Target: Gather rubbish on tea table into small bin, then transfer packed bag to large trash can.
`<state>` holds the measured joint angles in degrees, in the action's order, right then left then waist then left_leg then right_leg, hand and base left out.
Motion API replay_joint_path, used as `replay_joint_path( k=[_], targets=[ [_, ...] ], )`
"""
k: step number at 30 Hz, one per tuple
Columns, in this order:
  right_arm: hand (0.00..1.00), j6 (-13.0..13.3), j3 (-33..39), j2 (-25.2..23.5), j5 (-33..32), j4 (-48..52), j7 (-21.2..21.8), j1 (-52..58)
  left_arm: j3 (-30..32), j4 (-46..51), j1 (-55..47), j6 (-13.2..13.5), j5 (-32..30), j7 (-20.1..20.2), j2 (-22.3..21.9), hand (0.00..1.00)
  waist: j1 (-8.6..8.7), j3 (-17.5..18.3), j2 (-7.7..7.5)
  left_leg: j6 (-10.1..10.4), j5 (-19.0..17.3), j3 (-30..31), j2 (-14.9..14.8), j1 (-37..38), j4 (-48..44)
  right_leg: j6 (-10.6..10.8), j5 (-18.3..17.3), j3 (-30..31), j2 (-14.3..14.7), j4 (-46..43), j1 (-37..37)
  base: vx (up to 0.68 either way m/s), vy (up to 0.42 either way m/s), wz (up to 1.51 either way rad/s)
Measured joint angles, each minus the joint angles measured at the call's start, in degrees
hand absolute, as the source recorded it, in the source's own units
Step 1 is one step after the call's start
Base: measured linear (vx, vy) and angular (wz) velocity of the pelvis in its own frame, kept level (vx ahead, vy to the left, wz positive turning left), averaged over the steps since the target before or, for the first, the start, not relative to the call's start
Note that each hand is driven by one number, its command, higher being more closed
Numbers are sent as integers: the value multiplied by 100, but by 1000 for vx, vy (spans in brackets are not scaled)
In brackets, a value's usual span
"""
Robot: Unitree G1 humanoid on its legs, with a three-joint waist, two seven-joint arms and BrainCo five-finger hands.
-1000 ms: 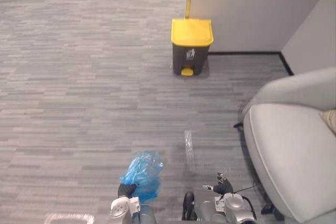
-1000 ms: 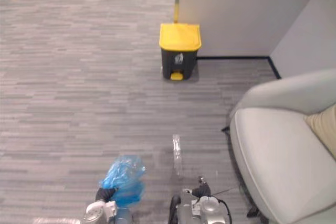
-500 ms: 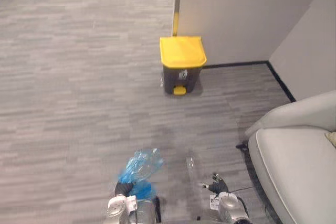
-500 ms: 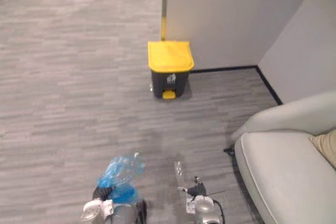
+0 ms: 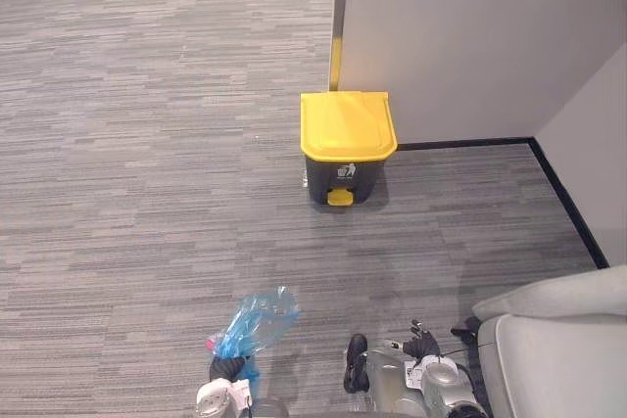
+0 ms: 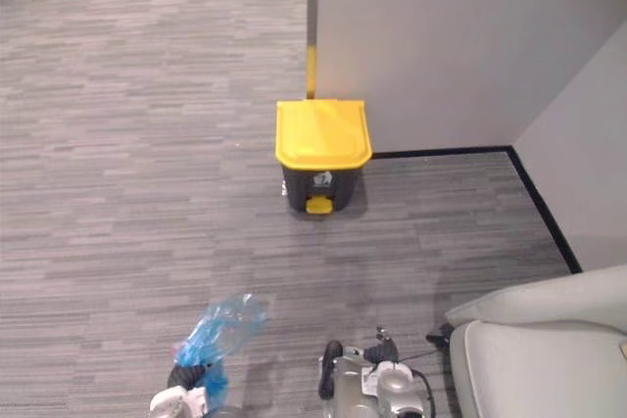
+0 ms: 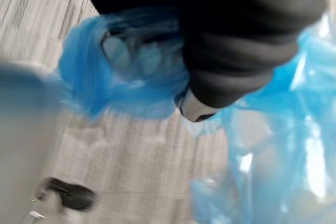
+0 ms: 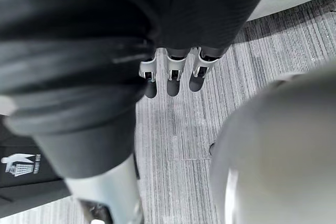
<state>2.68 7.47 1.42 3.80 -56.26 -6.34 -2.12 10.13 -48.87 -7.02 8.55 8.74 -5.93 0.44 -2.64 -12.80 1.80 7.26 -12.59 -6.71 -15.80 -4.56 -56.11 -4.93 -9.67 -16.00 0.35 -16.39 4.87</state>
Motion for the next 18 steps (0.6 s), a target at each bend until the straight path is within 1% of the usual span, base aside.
replay_joint_path(
  k=[1, 2, 3, 4, 5, 6, 7, 8, 9, 10, 11, 12, 13, 14, 15, 16, 17, 18],
  targets=[
    [0, -2, 7, -106, -6, 60, -7, 83, 3, 167, 2, 8, 31, 2, 42, 100, -59, -2, -125, -153, -124, -303, -48, -305, -98, 8, -107, 8, -11, 195, -345, 457, -116, 5],
    [0, -5, 7, -129, -7, 58, -7, 89, 2, 218, 5, 8, 36, 5, 51, 100, -59, 5, -170, -178, -170, -408, -42, -432, -34, 17, -123, 10, -18, 292, -452, 325, -90, 7],
    [0, -9, 26, -126, -25, 51, -7, 68, 1, 270, 28, 38, 37, 11, 59, 100, -71, 17, -222, -300, -261, -601, 0, -674, 293, 38, -117, 14, -37, 496, -659, 328, -52, -12],
    [0, -10, 30, -131, -49, 22, -10, 0, 1, 264, 71, 66, 36, 19, 64, 100, -94, 12, -250, -327, -336, -748, 119, -840, 972, 143, -50, 55, -78, 660, -812, 415, -2, -25],
    [0, -9, 36, -139, -49, 16, -20, -42, -7, 262, 88, 65, 34, 25, 64, 100, -114, 16, -257, -331, -321, -819, 253, -896, 1641, 165, -44, 83, -127, 747, -890, 518, 60, -29],
    [0, -5, 51, -135, -51, 13, -41, -88, -27, 248, 123, 65, 32, 51, 67, 100, -113, 5, -263, -372, -184, -869, 495, -953, 2577, 247, -58, 96, -232, 884, -1053, 528, 138, -21],
    [0, -6, 102, -118, -51, -6, -53, -99, -60, 216, 174, 65, 32, 55, 79, 100, -119, -31, -301, -356, 139, -864, 728, -955, 3379, 365, -107, 127, -349, 976, -1225, 454, 150, -14],
    [0, -4, 136, -86, -50, -38, -58, -91, -91, 210, 171, 65, 33, 56, 73, 100, -126, -23, -288, -366, 501, -866, 851, -941, 3908, 480, -151, 126, -391, 1030, -1345, 483, 211, -15],
    [0, 0, 136, -48, -50, -88, -64, -88, -131, 200, 164, 64, 32, 58, 71, 100, -130, -5, -248, -409, 967, -866, 907, -930, 4109, 577, -201, 142, -390, 1063, -1438, 386, 169, -16],
    [0, -15, 135, -55, -52, -128, -76, -67, -192, 165, 193, 64, 33, 77, 136, 100, -192, 48, -372, -667, 1273, -935, 1029, -871, 4014, 766, -293, 248, -537, 1088, -1556, 516, 207, -5],
    [0, -7, 132, -93, -46, -124, -71, -8, -245, 138, 270, 64, 32, 85, 241, 100, -170, 83, -452, -764, 1036, -950, 1145, -828, 3984, 921, -202, 221, -687, 1004, -1571, 492, 200, -4],
    [0, -8, 132, -107, -47, -129, -66, 2, -282, 80, 307, 61, 32, 105, 276, 100, -189, 93, -479, -791, 901, -1007, 1184, -758, 3964, 944, -191, 254, -768, 788, -1522, 487, 212, -7],
    [0, -7, 133, -118, -47, -132, -54, -14, -291, 1, 310, 56, 31, 119, 252, 100, -203, 91, -473, -818, 761, -1045, 1231, -597, 3979, 962, -202, 317, -862, 232, -1364, 522, 279, -17],
    [0, 2, 136, -138, -47, -131, -47, -4, -349, -64, 302, 30, 28, 120, 255, 100, -164, 88, -467, -853, 623, -1068, 1306, -291, 4102, 1119, -118, 374, -1055, -881, -1006, 415, 225, -6],
    [0, 3, 133, -143, -46, -132, -39, 28, -431, -85, 299, -4, 27, 117, 299, 100, -107, 87, -468, -883, 542, -1035, 1393, -7, 4249, 1443, 202, 458, -1244, -1941, -602, 492, 248, 14],
    [0, 2, 130, -143, -45, -131, -32, 39, -522, -118, 303, -18, 26, 116, 330, 100, -67, 74, -452, -911, 494, -991, 1445, 223, 4349, 1465, 250, 525, -1368, -2749, -323, 399, 148, 29],
    [0, 2, 126, -142, -44, -131, -19, 46, -610, -160, 286, -27, 25, 112, 378, 100, -41, 49, -410, -943, 426, -942, 1505, 582, 4503, 1275, 116, 510, -1502, -3646, 50, 390, 124, 31],
    [0, 19, 121, -129, -44, -98, 3, 48, -614, -167, 284, -28, 26, 103, 431, 100, -11, 47, -402, -974, 399, -888, 1542, 826, 4642, 1134, -34, 424, -1543, -4001, 301, 371, 74, 33]
  ],
)
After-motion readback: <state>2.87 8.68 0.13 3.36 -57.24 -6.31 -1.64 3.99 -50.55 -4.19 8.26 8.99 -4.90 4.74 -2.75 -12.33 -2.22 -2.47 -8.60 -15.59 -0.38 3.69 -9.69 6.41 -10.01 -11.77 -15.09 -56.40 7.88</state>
